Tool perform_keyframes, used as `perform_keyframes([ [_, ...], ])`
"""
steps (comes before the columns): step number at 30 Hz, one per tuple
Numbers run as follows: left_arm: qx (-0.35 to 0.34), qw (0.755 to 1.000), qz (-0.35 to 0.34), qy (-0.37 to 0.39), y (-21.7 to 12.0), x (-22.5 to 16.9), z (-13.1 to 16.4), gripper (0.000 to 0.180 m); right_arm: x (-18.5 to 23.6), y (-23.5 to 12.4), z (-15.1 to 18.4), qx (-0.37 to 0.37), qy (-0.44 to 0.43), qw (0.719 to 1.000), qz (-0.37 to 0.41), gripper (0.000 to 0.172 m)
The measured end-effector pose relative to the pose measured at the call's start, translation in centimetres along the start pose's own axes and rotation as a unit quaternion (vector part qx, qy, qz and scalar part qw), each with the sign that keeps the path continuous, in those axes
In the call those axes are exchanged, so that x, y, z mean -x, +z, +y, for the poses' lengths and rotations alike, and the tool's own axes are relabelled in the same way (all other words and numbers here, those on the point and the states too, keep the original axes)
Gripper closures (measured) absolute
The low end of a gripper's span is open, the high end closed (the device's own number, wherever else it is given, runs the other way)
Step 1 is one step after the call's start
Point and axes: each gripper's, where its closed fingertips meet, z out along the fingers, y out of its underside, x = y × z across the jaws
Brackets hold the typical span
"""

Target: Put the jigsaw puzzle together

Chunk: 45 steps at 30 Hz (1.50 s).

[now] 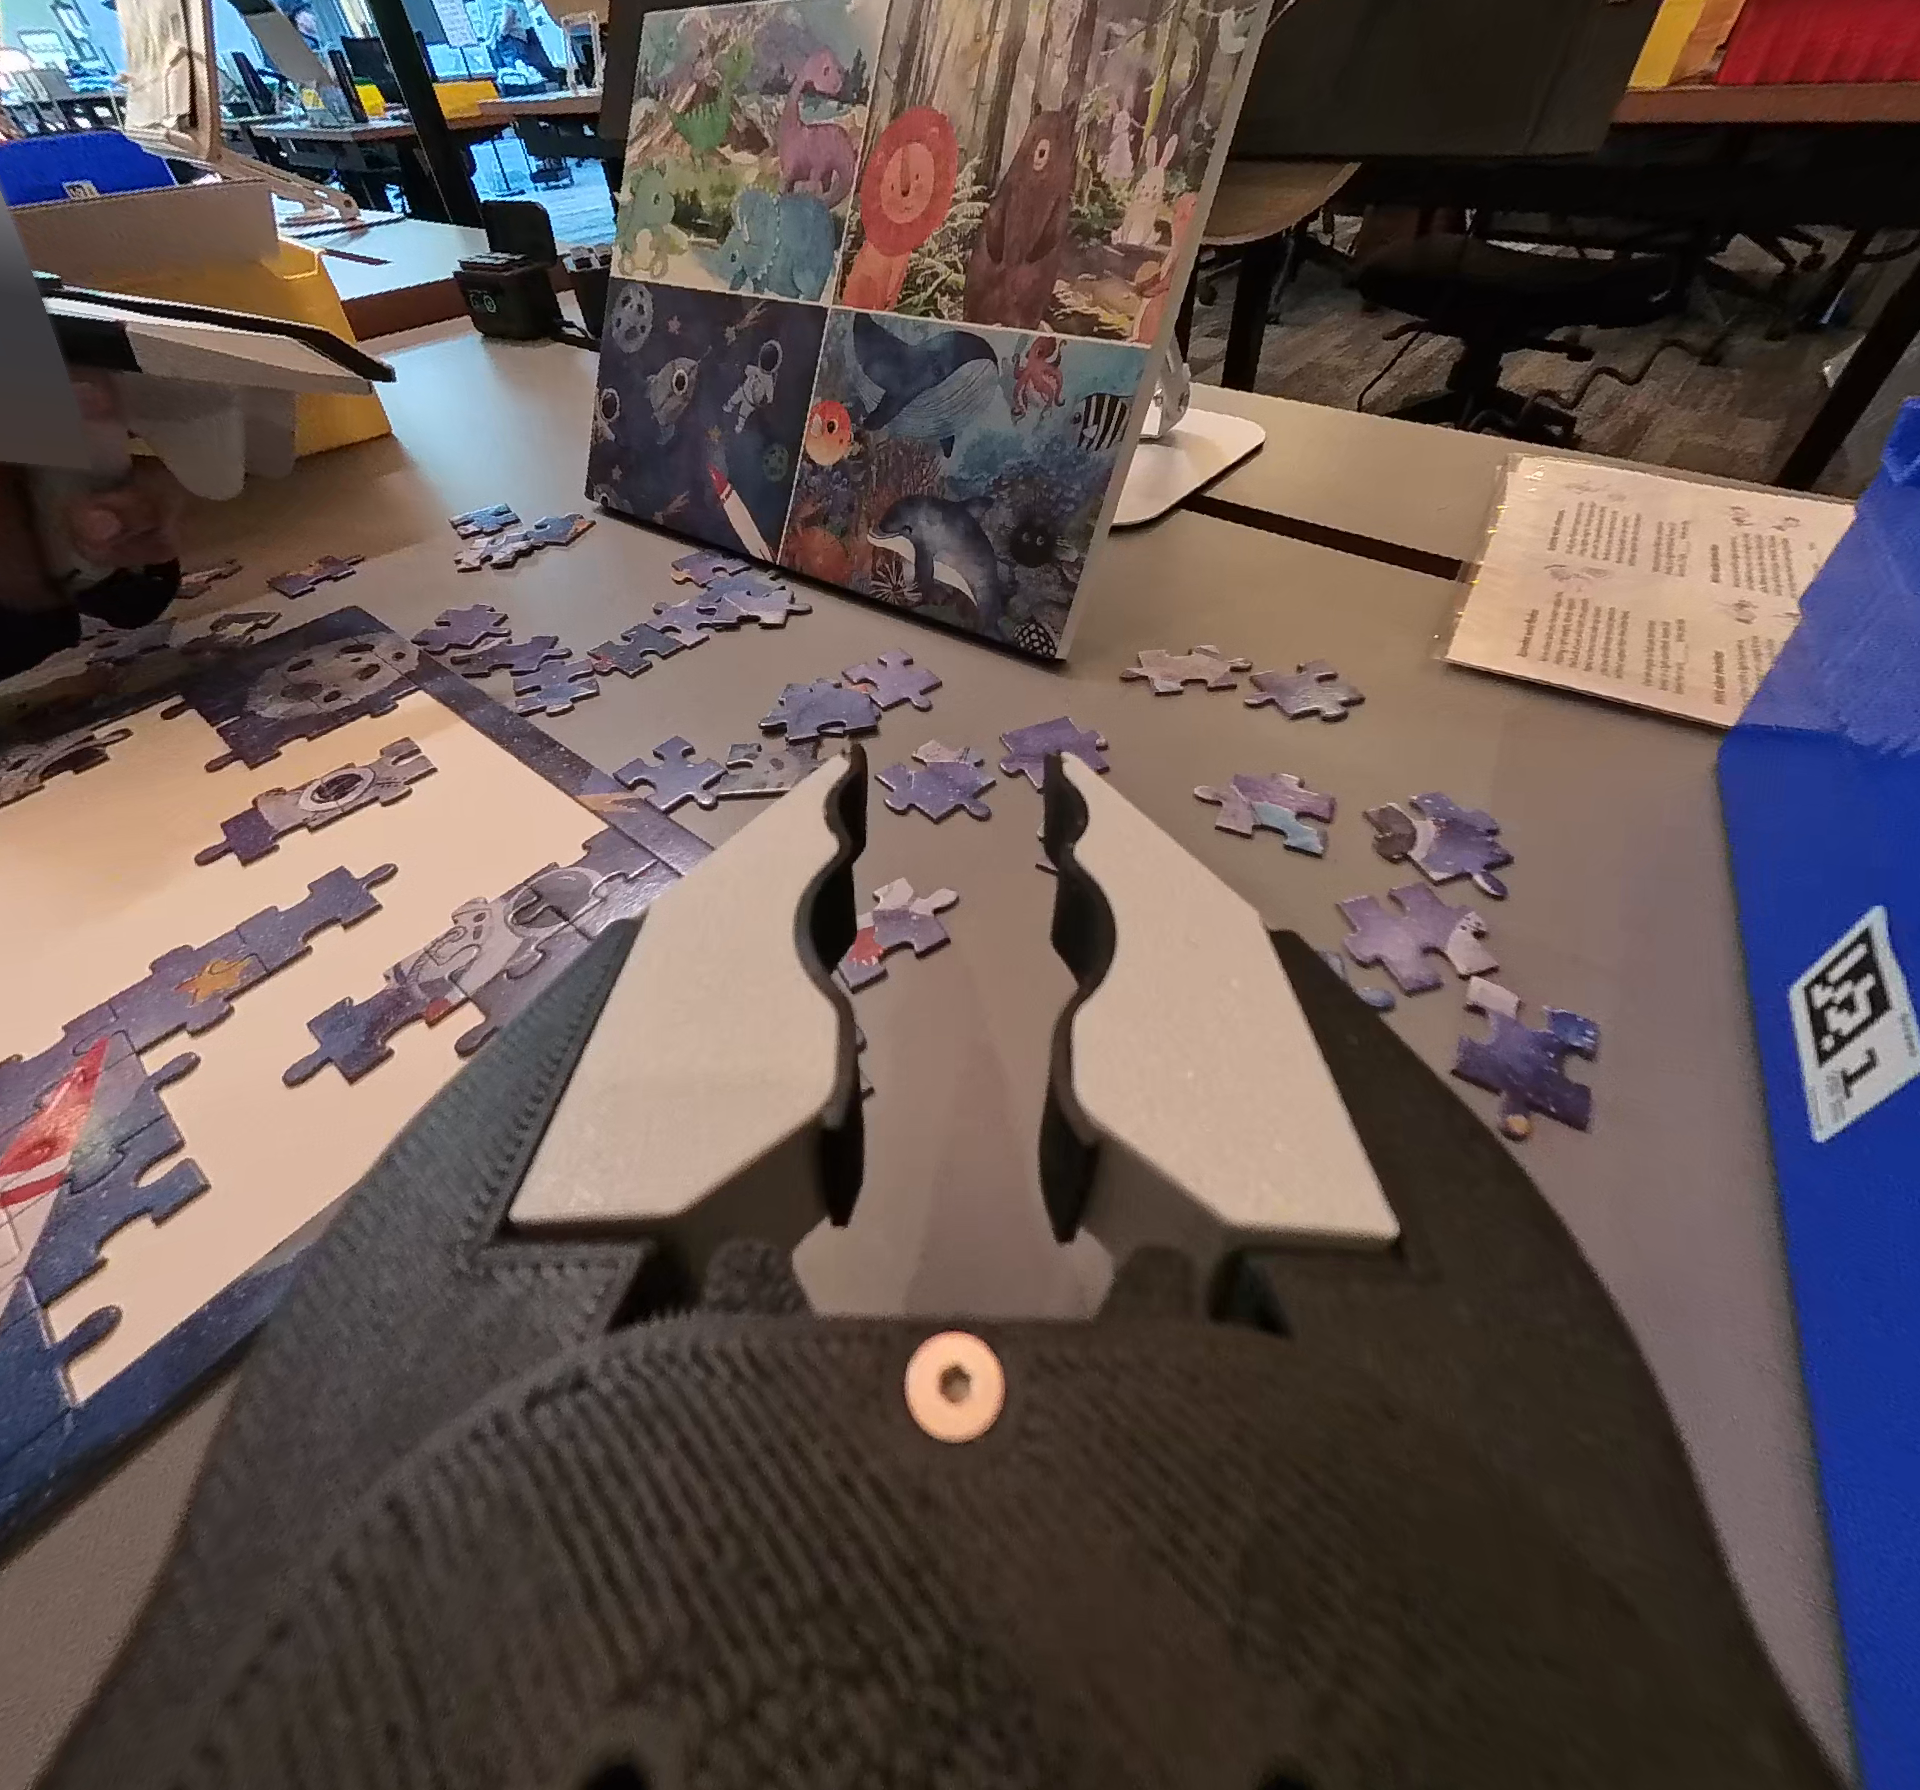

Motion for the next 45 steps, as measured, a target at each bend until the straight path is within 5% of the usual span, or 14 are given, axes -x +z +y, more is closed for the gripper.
perform_keyframes([
  [39, -0.012, 1.000, -0.021, 0.006, -0.5, 0.7, -0.5, 0.163, -0.2, 0.1, 0.1, 0.004, -0.002, 1.000, 0.009, 0.140],
  [45, -0.013, 0.977, -0.189, 0.093, -4.6, 6.2, -1.9, 0.169, -0.3, 0.0, 0.1, 0.003, -0.001, 1.000, 0.010, 0.139],
])
